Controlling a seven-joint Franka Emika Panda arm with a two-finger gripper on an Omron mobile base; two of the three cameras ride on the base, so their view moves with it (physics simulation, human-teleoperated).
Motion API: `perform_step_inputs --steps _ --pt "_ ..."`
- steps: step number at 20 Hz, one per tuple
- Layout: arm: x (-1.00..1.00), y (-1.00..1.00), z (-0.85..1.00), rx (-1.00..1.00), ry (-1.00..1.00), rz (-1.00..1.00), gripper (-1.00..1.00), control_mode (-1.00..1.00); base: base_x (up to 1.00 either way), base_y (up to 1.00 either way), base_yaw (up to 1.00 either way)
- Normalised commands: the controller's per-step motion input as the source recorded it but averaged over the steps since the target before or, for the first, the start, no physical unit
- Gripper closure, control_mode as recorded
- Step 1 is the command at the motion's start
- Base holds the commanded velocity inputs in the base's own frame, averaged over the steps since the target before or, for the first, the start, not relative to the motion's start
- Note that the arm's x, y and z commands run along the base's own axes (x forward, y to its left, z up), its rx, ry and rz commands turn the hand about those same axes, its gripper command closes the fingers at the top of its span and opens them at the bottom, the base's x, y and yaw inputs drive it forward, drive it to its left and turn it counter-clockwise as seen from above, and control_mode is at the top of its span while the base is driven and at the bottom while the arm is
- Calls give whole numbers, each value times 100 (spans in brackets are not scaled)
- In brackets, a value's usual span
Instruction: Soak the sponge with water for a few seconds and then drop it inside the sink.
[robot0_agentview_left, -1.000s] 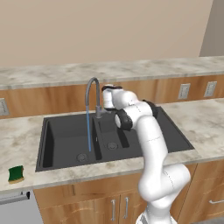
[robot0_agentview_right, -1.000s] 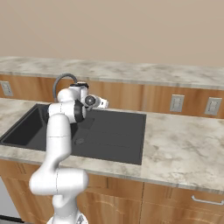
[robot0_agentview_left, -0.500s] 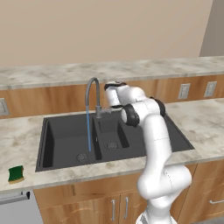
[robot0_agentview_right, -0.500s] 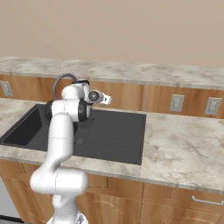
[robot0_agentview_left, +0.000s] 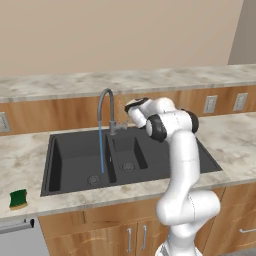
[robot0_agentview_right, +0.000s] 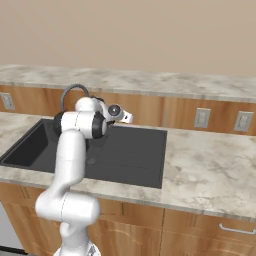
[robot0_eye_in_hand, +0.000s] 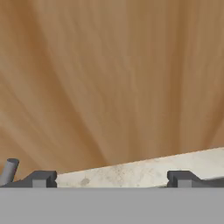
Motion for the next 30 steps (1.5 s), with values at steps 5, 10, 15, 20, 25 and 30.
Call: perform_step_inputs --steps 5,10,15,20,25,30 --pt "0 -6 91 3 21 0 -100 -100 0 0 0" --pt "-4 0 92 5 20 0 -100 -100 0 0 0" --pt "-21 -3 72 6 29 0 -100 -100 0 0 0" --pt "-36 -5 60 7 31 0 -100 -100 0 0 0" --pt "-51 -11 43 8 27 0 -100 -100 0 0 0" --pt "-49 -17 11 10 11 0 -100 -100 0 0 0"
